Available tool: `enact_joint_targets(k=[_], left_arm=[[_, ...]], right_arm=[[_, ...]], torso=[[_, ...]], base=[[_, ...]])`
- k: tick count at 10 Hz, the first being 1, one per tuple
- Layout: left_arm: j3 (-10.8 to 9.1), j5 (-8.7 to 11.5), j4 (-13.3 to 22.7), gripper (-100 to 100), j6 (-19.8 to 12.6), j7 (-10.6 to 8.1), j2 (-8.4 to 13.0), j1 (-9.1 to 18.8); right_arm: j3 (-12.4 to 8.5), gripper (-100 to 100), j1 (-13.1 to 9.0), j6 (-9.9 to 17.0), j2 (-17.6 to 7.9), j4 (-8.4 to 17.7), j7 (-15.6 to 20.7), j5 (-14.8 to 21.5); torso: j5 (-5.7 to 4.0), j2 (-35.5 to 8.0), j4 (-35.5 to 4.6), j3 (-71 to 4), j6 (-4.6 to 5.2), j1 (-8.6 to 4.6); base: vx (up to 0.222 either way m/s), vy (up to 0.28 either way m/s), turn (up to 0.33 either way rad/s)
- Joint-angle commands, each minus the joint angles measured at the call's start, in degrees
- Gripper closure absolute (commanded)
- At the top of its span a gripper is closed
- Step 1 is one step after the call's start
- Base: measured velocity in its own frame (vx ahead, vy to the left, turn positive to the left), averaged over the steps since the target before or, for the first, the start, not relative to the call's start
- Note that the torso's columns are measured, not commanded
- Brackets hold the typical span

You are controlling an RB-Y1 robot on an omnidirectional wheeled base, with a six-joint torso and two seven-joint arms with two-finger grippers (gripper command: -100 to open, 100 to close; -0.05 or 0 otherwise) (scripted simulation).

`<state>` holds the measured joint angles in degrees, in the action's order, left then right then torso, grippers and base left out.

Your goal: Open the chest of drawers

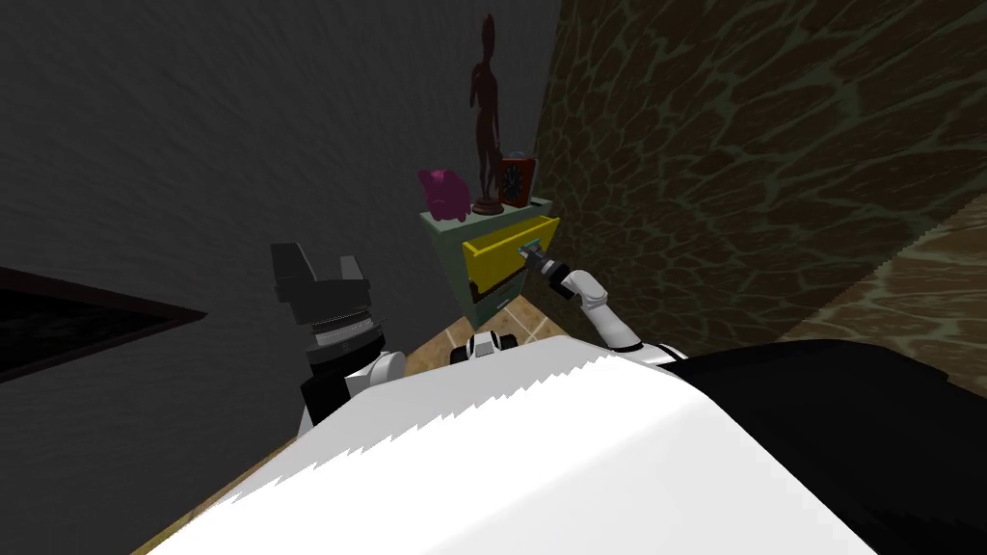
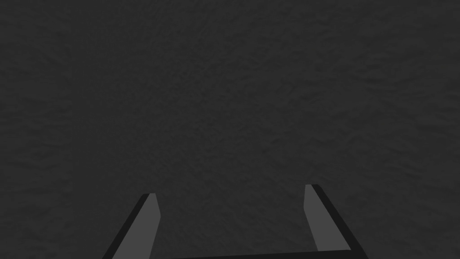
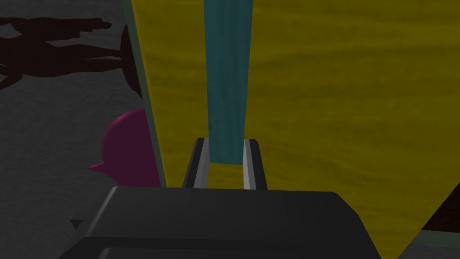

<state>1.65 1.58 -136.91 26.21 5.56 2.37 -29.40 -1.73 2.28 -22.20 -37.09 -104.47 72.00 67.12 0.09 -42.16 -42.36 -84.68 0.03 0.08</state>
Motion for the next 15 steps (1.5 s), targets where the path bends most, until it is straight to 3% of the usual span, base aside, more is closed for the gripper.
enact_joint_targets(k=[1, 2, 4, 10, 11, 12, 15], left_arm=[[0.00, 0.00, 0.00, 0, 0.00, 0.00, 0.00, 0.01], [0.00, 0.00, 0.00, 0, 0.00, 0.00, 0.00, 0.01], [0.01, 0.00, 0.00, 0, 0.00, 0.00, -0.01, -0.02], [0.01, 0.00, 0.00, 0, 0.00, 0.00, -0.01, -0.01], [0.01, 0.00, -0.01, 0, 0.00, 0.00, -0.01, -0.02], [0.01, 0.00, 0.00, 0, 0.00, 0.00, 0.00, -0.01], [0.00, 0.00, 0.00, 0, 0.00, 0.00, 0.00, -0.01]], right_arm=[[-0.14, 100, 0.26, -0.42, -0.10, -0.69, -0.05, -0.26], [-1.95, -100, -0.65, -3.29, -1.26, 0.19, -1.20, -1.03], [-3.88, -100, -1.41, -6.24, -2.46, 0.85, -2.40, -1.85], [-9.68, -100, -3.68, -14.95, -6.08, 2.82, -5.98, -4.33], [-8.80, -100, -3.08, -14.31, -5.48, 3.02, -5.32, -4.12], [-8.96, 0, -3.02, -14.73, -5.53, 3.18, -5.33, -4.17], [-8.84, 0, -2.82, -14.68, -5.52, 3.39, -5.30, -4.06]], torso=[[-0.09, -0.20, -0.01, 0.13, 0.05, -0.21], [-0.14, -0.31, -0.02, 0.22, 0.06, -0.28], [0.06, 0.35, 0.21, -0.18, -0.05, 0.42], [-0.02, -0.38, -0.18, 0.25, 0.02, -0.14], [0.05, -0.48, -0.29, 0.30, 0.08, -0.05], [0.00, -0.50, -0.20, 0.33, -0.05, -0.10], [-0.03, -0.29, -0.05, 0.20, -0.04, 0.00]], base=[[-0.180, -0.101, -0.049], [-0.043, 0.013, -0.173], [0.058, 0.133, -0.161], [0.045, 0.105, -0.108], [0.014, 0.045, -0.037], [0.007, 0.005, 0.001], [0.000, 0.000, 0.000]])
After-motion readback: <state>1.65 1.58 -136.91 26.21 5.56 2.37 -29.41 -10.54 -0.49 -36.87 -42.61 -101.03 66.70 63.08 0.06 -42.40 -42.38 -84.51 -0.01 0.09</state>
